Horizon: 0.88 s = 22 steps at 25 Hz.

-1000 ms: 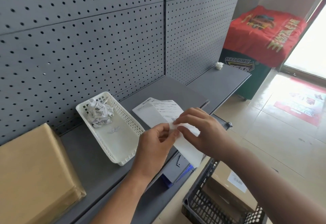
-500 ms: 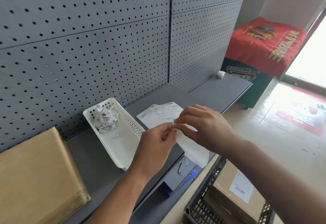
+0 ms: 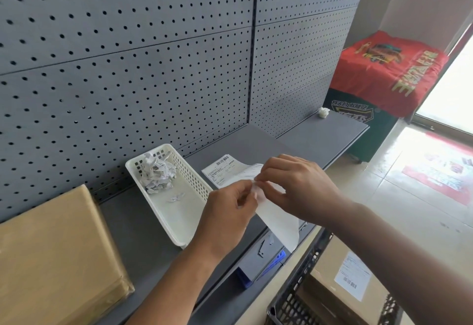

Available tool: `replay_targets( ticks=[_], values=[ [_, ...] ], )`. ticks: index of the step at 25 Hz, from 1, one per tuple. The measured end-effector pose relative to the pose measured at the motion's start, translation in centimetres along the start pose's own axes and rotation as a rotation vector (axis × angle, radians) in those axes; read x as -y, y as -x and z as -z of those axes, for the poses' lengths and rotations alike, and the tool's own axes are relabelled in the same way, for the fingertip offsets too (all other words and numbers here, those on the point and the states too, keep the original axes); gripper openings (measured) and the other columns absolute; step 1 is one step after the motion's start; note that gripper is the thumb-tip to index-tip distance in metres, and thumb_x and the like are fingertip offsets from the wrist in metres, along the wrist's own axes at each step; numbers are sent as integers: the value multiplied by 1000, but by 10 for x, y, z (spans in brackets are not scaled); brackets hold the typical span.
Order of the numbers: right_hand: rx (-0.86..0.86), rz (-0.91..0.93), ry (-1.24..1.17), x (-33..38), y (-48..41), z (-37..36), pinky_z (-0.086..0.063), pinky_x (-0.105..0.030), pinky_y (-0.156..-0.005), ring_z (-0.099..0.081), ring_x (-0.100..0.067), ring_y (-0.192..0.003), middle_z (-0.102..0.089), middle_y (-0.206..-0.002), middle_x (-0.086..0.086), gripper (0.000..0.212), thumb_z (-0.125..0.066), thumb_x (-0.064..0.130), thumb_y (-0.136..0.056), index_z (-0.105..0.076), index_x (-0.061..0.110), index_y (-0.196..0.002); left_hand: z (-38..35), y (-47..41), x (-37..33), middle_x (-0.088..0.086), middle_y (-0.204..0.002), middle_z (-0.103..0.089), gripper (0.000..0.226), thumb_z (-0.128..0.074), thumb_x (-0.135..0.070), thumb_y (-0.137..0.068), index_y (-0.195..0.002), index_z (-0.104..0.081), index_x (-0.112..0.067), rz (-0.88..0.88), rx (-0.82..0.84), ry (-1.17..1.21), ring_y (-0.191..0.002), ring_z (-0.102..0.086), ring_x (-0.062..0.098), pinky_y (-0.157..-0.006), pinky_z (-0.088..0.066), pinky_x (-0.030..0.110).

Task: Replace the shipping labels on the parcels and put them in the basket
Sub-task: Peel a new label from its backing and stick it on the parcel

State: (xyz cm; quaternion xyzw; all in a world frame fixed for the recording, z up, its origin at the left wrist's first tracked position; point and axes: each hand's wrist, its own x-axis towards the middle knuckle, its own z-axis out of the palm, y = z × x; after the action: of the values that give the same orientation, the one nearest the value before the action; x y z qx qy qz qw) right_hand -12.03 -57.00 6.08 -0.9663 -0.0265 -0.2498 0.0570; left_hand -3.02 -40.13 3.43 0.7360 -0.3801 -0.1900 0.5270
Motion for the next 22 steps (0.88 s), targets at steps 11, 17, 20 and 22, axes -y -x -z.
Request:
replay_targets(
  ticks=[11,17,20,22],
  values=[
    [-9,-85,-33,0,-5,-4,-54,-36,-58,-62,-13,-77,-64,-88,11,19,-52,33,-97,-68,23,-93,-2,-3,6,-10,-60,-58,18,-56,-30,-102,-100,-73,-23,1,-17,-19,-52,-42,6,-53,-38,20],
    [-66,-308,-185,-10,-18,0,-55,-39,-70,-58,-7,-74,-61,-85,14,4,-61,22,-91,-65,21,-92,-6,0,17,-5,-88,-76,20,-59,-24,-101,-118,-71,-23,45,-19,14,-78,-68,3,-75,-57,24],
    [-90,-400,-210,-18,-31,2,-54,-38,-74,-58,-9,-75,-61,-83,12,6,-59,21,-91,-65,20,-93,-8,2,21,-7,-91,-78,22,-59,-20,-101,-121,-68,-22,81,-17,54,-91,-73,4,-87,-58,25],
    [-108,-470,-213,-24,-41,5,-53,-38,-76,-59,-13,-77,-62,-84,9,8,-57,23,-92,-64,20,-94,-10,3,23,-5,-93,-79,20,-57,-17,-102,-119,-67,-22,93,-10,67,-93,-73,1,-87,-57,21]
  ],
)
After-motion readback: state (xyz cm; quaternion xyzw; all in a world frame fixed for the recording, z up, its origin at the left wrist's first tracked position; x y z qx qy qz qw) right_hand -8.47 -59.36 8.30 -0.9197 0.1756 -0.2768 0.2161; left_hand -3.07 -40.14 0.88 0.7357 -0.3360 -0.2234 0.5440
